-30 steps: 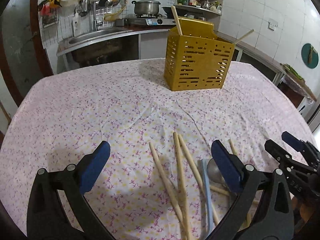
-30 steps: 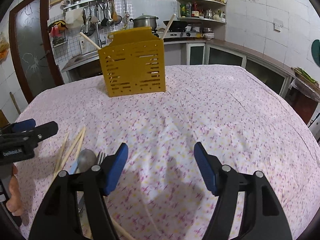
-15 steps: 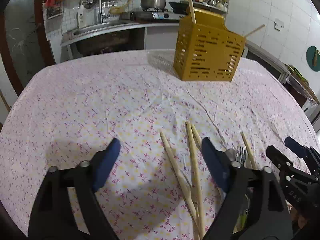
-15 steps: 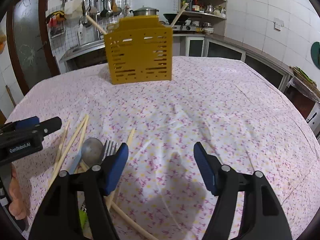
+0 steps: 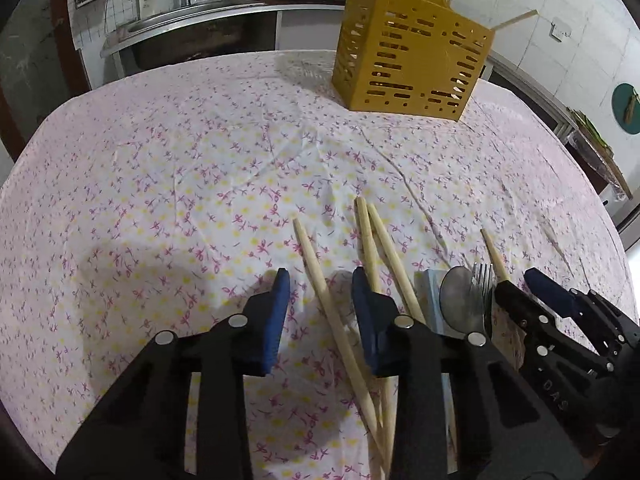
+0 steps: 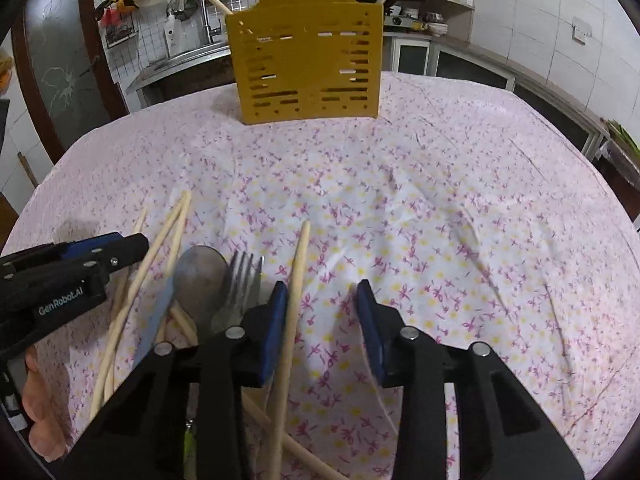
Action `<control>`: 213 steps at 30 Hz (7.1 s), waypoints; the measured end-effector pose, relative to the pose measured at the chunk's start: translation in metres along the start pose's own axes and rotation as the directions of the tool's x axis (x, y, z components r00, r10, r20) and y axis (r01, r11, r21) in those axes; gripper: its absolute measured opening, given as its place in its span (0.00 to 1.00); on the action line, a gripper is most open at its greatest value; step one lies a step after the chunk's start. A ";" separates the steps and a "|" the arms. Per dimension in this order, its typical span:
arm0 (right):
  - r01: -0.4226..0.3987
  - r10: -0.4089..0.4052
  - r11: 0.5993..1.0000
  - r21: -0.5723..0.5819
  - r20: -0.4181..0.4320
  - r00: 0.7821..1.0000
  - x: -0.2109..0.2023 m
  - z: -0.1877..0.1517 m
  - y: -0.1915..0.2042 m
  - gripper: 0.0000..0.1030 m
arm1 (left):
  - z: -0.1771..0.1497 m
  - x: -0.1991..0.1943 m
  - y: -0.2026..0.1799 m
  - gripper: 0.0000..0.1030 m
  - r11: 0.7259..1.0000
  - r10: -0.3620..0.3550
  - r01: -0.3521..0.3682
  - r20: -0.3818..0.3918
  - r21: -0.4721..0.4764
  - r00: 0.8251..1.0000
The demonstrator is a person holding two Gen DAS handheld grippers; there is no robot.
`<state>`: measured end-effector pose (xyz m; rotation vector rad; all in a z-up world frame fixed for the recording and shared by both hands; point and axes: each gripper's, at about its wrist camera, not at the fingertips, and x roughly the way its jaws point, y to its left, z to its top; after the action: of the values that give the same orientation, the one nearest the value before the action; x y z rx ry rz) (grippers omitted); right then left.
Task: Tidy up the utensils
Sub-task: 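Move back to the table and close the left gripper on a chopstick while the right grasps another, then lift the chopsticks and carry them to the yellow holder with both grippers, then lower the chopsticks into the holder and open both grippers, then withdraw both grippers from the holder back toward the utensils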
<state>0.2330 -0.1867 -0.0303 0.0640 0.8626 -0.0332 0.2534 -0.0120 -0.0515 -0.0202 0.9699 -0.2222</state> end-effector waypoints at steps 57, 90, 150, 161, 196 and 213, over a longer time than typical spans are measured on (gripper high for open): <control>-0.199 0.156 0.974 0.106 0.320 0.934 -0.075 0.028 -0.085 0.06 | 0.018 -0.099 -0.027 0.04 0.996 -0.042 0.014 0.353 0.083 0.935; -0.197 0.136 0.976 0.098 0.439 0.888 -0.097 0.062 -0.101 0.06 | 0.066 -0.134 -0.040 0.04 0.984 -0.162 0.111 0.448 0.138 0.879; -0.068 0.101 0.995 -0.074 0.733 0.673 -0.008 0.253 -0.041 0.06 | 0.247 -0.032 -0.059 0.04 0.990 -0.113 0.029 0.669 0.135 0.735; -0.057 0.107 0.993 -0.098 0.633 0.767 0.009 0.225 -0.046 0.08 | 0.217 -0.013 -0.052 0.04 0.992 -0.075 0.001 0.597 0.124 0.799; -0.009 -0.018 0.998 0.065 0.403 0.915 -0.087 0.041 -0.088 0.79 | 0.018 -0.117 -0.015 0.95 0.994 -0.003 -0.044 0.429 0.099 0.903; -0.013 0.030 0.997 -0.082 0.208 0.978 -0.069 -0.021 -0.053 0.79 | -0.019 -0.073 -0.008 0.95 0.998 -0.024 0.010 0.250 0.056 0.968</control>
<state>0.1693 -0.2383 0.0066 -0.0056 0.6517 0.0154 0.1967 -0.0038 -0.0013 -0.0067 0.7118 -0.2554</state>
